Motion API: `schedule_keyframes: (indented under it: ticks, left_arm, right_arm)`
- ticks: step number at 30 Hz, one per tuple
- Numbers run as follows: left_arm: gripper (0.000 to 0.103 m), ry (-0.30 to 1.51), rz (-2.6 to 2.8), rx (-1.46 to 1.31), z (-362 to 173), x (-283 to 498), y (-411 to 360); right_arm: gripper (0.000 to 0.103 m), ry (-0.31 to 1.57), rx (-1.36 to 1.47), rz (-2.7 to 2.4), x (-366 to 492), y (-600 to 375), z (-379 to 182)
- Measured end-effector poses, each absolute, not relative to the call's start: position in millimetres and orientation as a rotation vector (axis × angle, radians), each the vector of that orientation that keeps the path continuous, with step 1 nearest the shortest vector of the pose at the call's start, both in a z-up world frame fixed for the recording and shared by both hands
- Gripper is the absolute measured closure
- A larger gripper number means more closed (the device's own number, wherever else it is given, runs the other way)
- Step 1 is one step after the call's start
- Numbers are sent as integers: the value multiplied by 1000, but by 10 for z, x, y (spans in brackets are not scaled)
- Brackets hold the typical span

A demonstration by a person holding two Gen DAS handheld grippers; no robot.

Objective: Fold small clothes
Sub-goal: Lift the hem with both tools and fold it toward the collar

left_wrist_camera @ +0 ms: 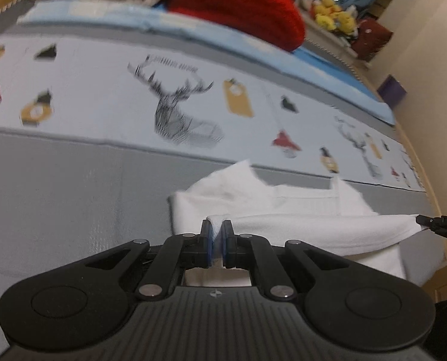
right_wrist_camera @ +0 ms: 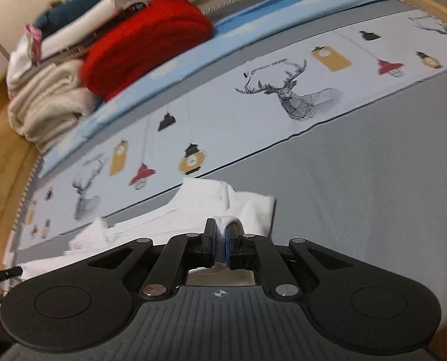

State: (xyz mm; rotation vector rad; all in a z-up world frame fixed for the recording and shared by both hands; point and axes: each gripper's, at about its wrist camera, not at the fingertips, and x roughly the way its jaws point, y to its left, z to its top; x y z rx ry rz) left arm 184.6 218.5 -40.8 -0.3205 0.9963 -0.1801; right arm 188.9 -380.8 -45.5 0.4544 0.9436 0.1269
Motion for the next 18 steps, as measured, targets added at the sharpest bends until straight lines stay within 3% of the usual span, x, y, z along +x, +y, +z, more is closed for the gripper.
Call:
schedule_keyframes:
  ticks: [1, 4, 9, 13, 18]
  left_arm:
    - [97, 1059, -151, -339, -506, 1902, 2187]
    - [97, 1011, -158, -367, -459, 1997, 2173]
    - [94, 993, -73, -379, -420, 2016, 2247]
    - [92, 932, 7, -415, -338, 1907, 2450]
    - [85, 1061, -79, -293, -546, 1859, 2298]
  right_arm:
    - [98, 947, 446, 121, 1941, -3784, -536]
    - [98, 1007, 456, 78, 2028, -3724, -783]
    - [96, 889, 432, 70, 2107, -3705, -641]
    - [75, 826, 395, -51, 2001, -3795, -546]
    - [75, 939, 352, 69, 1923, -3719, -704]
